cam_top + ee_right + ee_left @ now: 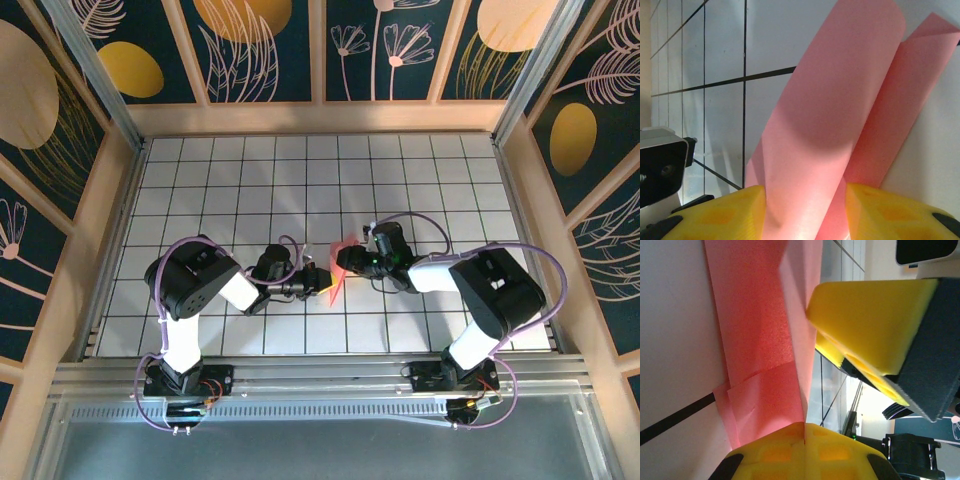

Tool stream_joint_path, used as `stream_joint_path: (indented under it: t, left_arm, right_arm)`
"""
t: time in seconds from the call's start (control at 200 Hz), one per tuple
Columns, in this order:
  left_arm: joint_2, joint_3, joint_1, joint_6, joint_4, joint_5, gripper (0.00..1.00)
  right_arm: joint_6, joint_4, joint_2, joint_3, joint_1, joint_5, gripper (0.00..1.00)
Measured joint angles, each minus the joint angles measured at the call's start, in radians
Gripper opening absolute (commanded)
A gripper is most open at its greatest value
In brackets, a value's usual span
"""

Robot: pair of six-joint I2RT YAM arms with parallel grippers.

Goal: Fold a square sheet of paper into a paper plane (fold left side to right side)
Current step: Fold the wing for the fifth time at the center of the table.

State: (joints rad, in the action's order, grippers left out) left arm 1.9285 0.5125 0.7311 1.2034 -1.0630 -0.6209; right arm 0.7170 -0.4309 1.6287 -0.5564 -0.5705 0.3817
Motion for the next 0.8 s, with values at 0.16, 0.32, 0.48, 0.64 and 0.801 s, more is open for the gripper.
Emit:
stream_joint_path:
  t: [0.16, 0.32, 0.48, 0.64, 0.801]
  left_arm:
    - [0.003, -0.002, 0.0, 0.007, -0.007, 0.0, 0.11]
    - [0.003, -0.006, -0.006, 0.011, -0.011, -0.002, 0.24]
    - [-0.005, -0.015, -0.042, 0.001, -0.002, -0.007, 0.32]
    - [-0.019, 0.005, -0.066, -0.022, 0.044, -0.011, 0.35]
    - [-0.019, 0.055, -0.068, -0.053, 0.095, -0.01, 0.35]
  right_arm:
    - [0.0, 0.026, 0.008, -0.02, -0.001, -0.007, 0.44]
    - [0.0, 0.05, 0.013, -0.032, -0.003, -0.014, 0.43]
    - [0.0, 0.053, 0.013, -0.033, -0.003, -0.015, 0.43]
    - [-0.001, 0.058, 0.013, -0.036, -0.004, -0.016, 0.43]
    - [-0.001, 0.065, 0.013, -0.039, -0.006, -0.019, 0.43]
